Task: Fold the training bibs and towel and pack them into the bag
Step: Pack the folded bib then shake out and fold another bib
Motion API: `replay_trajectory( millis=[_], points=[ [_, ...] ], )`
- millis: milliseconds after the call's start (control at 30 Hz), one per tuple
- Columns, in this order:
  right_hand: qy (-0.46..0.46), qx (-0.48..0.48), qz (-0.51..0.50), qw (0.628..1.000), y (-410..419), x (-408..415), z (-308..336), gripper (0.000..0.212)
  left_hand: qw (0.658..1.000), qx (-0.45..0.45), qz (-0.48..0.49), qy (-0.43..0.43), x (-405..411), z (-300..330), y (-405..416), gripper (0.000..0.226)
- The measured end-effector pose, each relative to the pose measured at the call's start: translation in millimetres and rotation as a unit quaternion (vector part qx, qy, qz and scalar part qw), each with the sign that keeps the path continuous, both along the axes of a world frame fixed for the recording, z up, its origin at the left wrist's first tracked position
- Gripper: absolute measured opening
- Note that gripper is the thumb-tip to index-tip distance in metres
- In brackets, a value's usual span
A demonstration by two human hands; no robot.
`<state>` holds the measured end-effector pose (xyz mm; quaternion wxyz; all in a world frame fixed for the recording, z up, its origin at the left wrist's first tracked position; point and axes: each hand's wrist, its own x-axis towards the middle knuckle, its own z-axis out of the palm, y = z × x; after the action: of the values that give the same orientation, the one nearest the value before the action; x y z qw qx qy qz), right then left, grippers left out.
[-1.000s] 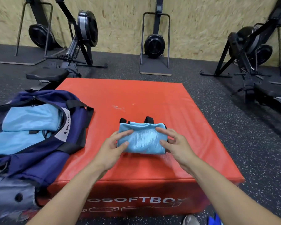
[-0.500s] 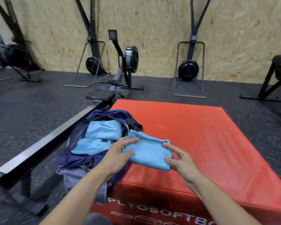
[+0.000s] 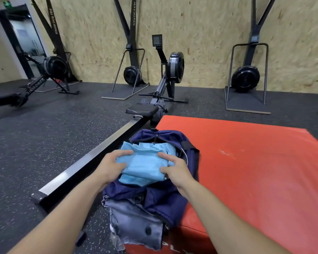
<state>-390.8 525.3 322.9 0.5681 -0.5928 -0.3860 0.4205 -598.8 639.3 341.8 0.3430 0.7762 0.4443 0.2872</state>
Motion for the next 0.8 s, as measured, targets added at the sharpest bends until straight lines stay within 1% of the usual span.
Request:
replay_trajectory(
  millis=[67,133,167,233,300,400,500,567,667,733,767,800],
  points=[
    [-0.076,-0.006,-0.008,0.997,11,-1,-13,0.056,0.999,0.012,0.003,0.033,3,-19,12,0.057],
    [-0.201,-0.01,-0.008,0.979,16,0,-28,0.052,0.998,0.021,-0.011,0.058,3,-40,19,0.062],
    [-0.272,-0.019,-0.003,0.962,18,2,-35,0.05,0.997,0.032,-0.022,0.072,1,-50,22,0.064],
    [-0.392,-0.042,0.011,0.919,17,2,-41,0.048,0.99,0.068,-0.048,0.111,-5,-62,25,0.057],
    [-0.464,-0.056,0.017,0.884,17,1,-41,0.048,0.976,0.12,-0.061,0.173,-9,-62,27,0.046],
    [-0.504,-0.059,0.018,0.861,18,-1,-31,0.049,0.943,0.176,-0.054,0.277,-6,-44,23,0.039],
    [-0.519,-0.063,0.01,0.853,20,3,-14,0.049,0.924,0.206,-0.049,0.318,0,-18,18,0.038],
    [-0.524,-0.1,0.025,0.846,18,8,-2,0.05,0.918,0.201,-0.05,0.338,3,-7,13,0.041],
    [-0.51,-0.174,0.098,0.837,8,15,6,0.047,0.91,0.148,-0.075,0.38,4,-5,6,0.043],
    [-0.503,-0.187,0.125,0.835,3,16,7,0.044,0.918,0.135,-0.077,0.365,4,-9,6,0.036],
    [-0.506,-0.173,0.111,0.838,2,18,7,0.043,0.928,0.155,-0.063,0.333,6,-11,6,0.029],
    [-0.513,-0.144,0.081,0.843,4,18,5,0.042,0.936,0.2,-0.044,0.285,8,-15,8,0.022]
  ],
)
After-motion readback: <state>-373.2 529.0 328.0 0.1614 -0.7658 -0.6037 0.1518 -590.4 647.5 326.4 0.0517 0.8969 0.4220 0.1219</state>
